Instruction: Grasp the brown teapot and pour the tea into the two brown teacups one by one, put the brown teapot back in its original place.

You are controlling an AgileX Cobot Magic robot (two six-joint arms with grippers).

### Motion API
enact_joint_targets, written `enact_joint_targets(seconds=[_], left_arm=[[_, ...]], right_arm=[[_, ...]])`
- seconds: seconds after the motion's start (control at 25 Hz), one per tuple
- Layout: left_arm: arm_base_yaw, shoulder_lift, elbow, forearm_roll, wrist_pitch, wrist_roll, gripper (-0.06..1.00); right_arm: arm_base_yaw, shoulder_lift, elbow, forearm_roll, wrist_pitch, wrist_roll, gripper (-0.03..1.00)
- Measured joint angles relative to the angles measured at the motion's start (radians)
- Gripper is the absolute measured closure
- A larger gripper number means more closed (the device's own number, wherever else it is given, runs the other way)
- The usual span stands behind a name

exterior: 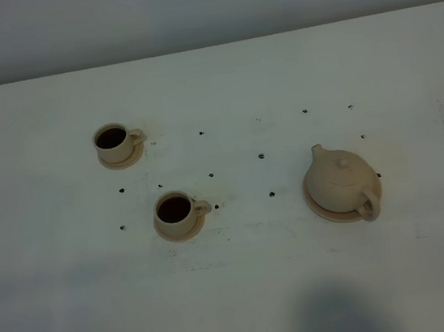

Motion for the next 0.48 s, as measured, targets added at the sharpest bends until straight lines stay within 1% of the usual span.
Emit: enact_joint_targets(seconds=[0.12,0.36,0.48], left_arm=[[0.0,0.0,0.0,0.0,0.0,0.0,0.4],[0.0,0.0,0.0,0.0,0.0,0.0,0.4],[0.0,0.0,0.0,0.0,0.0,0.0,0.4]], right_arm=[[-0.031,-0.017,0.001,-0.013,0.0,0.014,0.76],[-0.184,-0.019,0.001,-0.019,0.0,0.018,0.77],[-0.206,-0.019,0.002,-0.017,0.0,0.015,0.77]])
